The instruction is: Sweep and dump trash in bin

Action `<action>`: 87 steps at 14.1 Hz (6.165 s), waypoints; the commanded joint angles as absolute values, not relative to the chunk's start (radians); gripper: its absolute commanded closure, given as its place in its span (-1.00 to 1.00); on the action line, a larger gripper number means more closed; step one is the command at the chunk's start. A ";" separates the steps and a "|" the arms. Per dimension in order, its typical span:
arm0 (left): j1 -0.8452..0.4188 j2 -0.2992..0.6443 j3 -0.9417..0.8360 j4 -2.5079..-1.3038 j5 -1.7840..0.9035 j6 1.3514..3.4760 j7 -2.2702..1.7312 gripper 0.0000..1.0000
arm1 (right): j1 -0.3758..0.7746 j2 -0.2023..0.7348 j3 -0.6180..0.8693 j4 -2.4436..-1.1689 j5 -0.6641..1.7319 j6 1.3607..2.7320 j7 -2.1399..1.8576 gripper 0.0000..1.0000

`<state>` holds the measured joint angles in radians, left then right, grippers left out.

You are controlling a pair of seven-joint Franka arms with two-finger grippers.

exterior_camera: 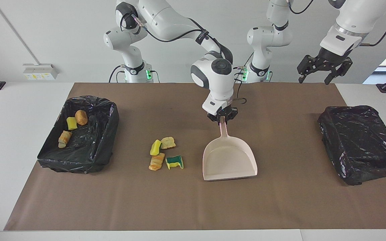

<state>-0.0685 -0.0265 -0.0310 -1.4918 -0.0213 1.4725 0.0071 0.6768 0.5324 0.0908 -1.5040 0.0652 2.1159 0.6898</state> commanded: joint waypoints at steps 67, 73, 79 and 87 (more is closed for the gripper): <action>-0.351 0.385 -0.066 -1.647 0.193 2.032 0.856 1.00 | 0.221 0.129 0.156 -1.971 -0.340 1.904 0.301 1.00; -0.417 0.335 -0.064 -1.741 0.201 1.982 0.851 1.00 | 0.176 0.153 0.161 -2.046 -0.312 1.990 0.339 1.00; -0.437 0.288 -0.063 -1.831 0.259 2.025 0.844 1.00 | 0.219 0.176 0.166 -2.068 -0.117 2.006 0.347 1.00; -0.433 0.265 -0.064 -1.884 0.295 2.063 0.760 1.00 | 0.354 0.190 0.166 -2.066 0.243 2.037 0.321 1.00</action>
<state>-0.4260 0.3018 -0.0739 -1.8281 0.2658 2.0317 0.8054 0.3457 0.1810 0.1615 -2.0629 0.1665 2.0119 0.3397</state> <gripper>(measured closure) 0.670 0.731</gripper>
